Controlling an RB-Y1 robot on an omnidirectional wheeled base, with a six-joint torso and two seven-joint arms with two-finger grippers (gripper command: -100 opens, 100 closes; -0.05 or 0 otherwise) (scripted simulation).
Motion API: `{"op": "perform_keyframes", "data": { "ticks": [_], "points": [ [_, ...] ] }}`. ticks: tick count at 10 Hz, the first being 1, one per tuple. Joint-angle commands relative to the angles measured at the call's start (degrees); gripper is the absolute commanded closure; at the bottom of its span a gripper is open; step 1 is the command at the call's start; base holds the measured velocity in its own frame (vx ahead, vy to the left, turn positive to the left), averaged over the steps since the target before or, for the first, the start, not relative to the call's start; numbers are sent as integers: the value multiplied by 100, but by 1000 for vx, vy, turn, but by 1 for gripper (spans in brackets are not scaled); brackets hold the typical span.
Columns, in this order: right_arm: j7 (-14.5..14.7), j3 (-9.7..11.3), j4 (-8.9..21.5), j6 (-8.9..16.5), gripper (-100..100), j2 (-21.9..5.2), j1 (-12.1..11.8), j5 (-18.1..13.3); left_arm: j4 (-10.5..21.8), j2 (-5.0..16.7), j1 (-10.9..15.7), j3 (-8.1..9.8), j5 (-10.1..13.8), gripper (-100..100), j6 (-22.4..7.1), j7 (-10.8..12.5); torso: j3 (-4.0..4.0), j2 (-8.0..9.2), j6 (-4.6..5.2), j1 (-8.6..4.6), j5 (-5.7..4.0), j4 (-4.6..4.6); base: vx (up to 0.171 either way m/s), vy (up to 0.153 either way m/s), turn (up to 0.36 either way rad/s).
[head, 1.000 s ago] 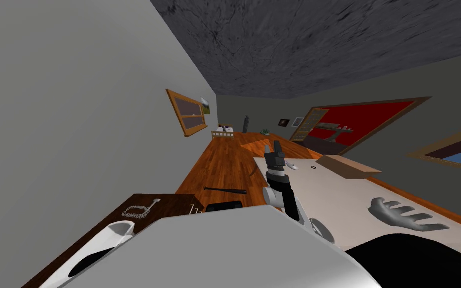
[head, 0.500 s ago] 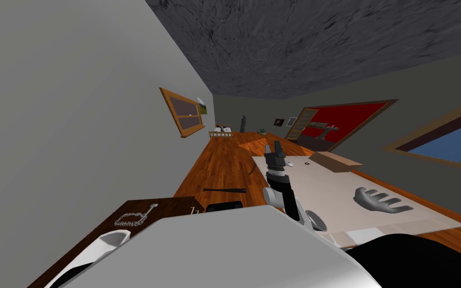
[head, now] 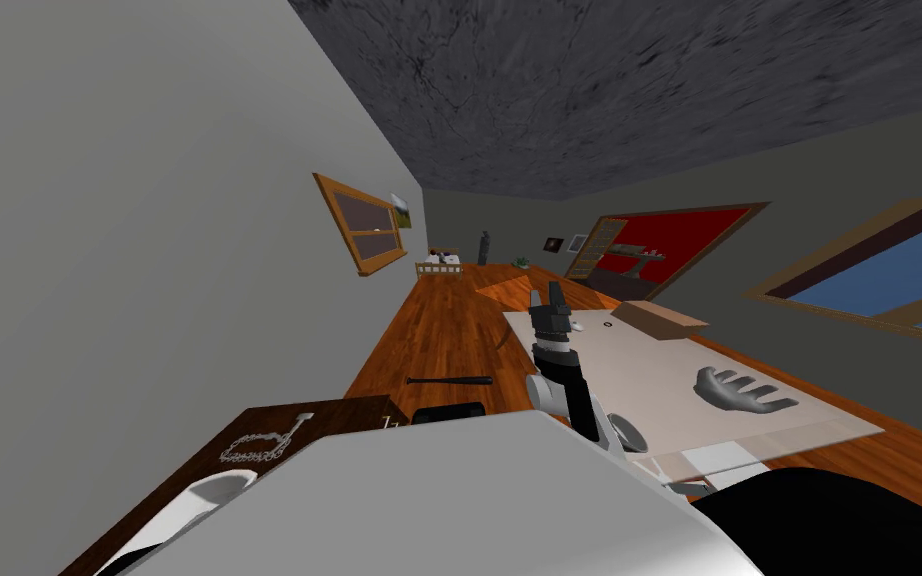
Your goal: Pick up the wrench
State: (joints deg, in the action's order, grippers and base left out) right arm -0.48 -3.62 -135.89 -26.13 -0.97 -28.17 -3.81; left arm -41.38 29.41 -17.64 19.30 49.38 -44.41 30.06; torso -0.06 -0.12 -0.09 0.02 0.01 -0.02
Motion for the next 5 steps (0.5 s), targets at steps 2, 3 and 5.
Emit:
{"op": "perform_keyframes", "data": {
  "ticks": [2,3,5],
  "points": [
    [0,0,0,0,0,0,0,0,177,-196,104,-22,-129,-100,232,-54,-2,-4,-1,9,2,-1,18,52,48],
    [0,-1,0,0,0,-1,0,0,284,-313,166,-35,-207,-100,372,-87,-4,-7,0,18,4,-2,27,84,47],
    [0,-1,0,0,0,-1,0,0,224,-358,135,-47,-252,-100,380,-55,-4,-7,0,25,6,-2,11,55,22]
  ]
}}
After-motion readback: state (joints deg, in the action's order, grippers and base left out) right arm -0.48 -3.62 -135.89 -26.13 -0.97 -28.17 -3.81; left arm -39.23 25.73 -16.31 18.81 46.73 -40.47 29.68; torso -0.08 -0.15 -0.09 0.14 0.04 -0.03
